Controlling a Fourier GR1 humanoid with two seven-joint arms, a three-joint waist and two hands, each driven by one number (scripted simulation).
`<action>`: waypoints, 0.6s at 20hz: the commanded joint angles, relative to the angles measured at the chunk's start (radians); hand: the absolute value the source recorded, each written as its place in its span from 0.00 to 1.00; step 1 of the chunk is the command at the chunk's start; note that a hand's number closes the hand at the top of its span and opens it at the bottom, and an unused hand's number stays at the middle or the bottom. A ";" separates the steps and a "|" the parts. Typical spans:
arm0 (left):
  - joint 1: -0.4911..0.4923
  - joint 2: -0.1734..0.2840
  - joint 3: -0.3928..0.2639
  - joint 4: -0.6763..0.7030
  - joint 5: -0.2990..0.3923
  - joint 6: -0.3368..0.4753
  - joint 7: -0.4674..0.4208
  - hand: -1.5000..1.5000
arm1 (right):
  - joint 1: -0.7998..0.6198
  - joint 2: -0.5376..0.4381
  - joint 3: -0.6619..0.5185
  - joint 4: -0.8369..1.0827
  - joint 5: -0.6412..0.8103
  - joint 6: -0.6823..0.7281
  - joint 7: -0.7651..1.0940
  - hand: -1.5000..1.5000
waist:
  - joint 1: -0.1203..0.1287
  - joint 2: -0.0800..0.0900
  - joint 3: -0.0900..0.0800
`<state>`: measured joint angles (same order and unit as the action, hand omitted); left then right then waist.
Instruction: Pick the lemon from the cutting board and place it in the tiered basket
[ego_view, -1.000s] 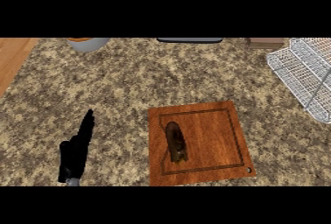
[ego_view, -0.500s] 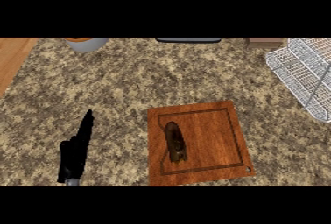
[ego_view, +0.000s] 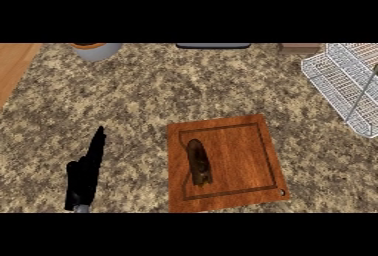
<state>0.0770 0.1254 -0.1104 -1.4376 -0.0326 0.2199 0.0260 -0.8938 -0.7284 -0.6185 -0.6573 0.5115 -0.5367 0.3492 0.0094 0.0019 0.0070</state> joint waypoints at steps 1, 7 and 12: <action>0.084 -0.012 -0.026 -0.020 -0.020 0.012 -0.017 0.50 | 0.051 -0.023 -0.047 -0.061 0.003 -0.155 0.014 0.00 | -0.009 -0.006 -0.007; 0.034 -0.031 0.008 -0.001 -0.022 0.060 0.038 0.50 | 0.221 -0.117 -0.125 -0.237 -0.035 -0.104 0.162 0.00 | -0.056 -0.016 -0.008; 0.092 0.031 0.064 -0.015 0.032 -0.001 -0.001 0.50 | 0.426 -0.173 -0.227 -0.469 -0.121 0.056 0.243 0.00 | -0.092 -0.027 -0.010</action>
<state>0.1331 0.1269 -0.0857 -1.4682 -0.0321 0.2436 0.0374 -0.6041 -0.8584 -0.7748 -0.9865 0.4461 -0.5699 0.5460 -0.0554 -0.0206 0.0011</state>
